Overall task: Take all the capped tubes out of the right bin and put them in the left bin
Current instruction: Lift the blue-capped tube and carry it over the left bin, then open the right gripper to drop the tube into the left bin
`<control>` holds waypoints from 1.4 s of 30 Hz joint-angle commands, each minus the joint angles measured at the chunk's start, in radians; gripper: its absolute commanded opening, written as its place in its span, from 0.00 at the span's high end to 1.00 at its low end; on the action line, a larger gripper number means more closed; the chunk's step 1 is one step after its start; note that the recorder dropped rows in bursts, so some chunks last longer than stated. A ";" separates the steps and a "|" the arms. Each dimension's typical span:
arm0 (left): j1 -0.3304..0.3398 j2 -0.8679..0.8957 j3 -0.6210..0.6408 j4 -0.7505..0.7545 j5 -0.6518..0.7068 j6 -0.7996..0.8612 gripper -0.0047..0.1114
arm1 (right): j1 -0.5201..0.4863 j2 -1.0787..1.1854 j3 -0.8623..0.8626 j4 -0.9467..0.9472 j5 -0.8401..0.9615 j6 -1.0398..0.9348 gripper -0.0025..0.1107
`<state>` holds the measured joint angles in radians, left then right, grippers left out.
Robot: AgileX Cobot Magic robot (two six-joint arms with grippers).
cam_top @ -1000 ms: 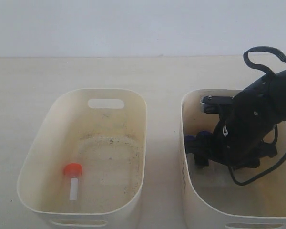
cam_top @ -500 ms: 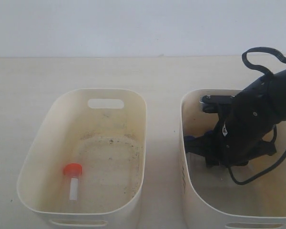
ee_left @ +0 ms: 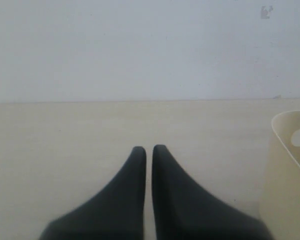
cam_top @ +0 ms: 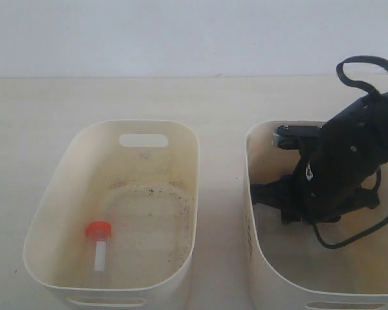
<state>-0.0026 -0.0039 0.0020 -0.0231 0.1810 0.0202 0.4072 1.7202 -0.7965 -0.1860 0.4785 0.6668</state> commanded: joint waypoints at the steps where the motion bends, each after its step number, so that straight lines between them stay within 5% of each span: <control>1: -0.007 0.004 -0.002 -0.003 -0.007 -0.004 0.92 | -0.008 -0.151 0.006 -0.008 0.024 -0.007 0.98; 9: -0.007 0.004 -0.002 -0.003 -0.007 -0.004 0.92 | 0.040 -0.397 0.006 0.005 0.025 -0.038 0.98; 24: -0.007 0.004 -0.002 -0.003 -0.007 -0.004 0.92 | 0.362 -0.410 0.006 0.103 -0.437 -0.038 0.98; 42: -0.007 0.004 -0.002 -0.003 -0.007 -0.004 0.92 | 0.380 -0.280 0.006 0.103 -0.471 -0.038 0.98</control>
<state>-0.0026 -0.0039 0.0020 -0.0231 0.1810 0.0202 0.7868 1.4391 -0.7948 -0.0814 0.0233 0.6356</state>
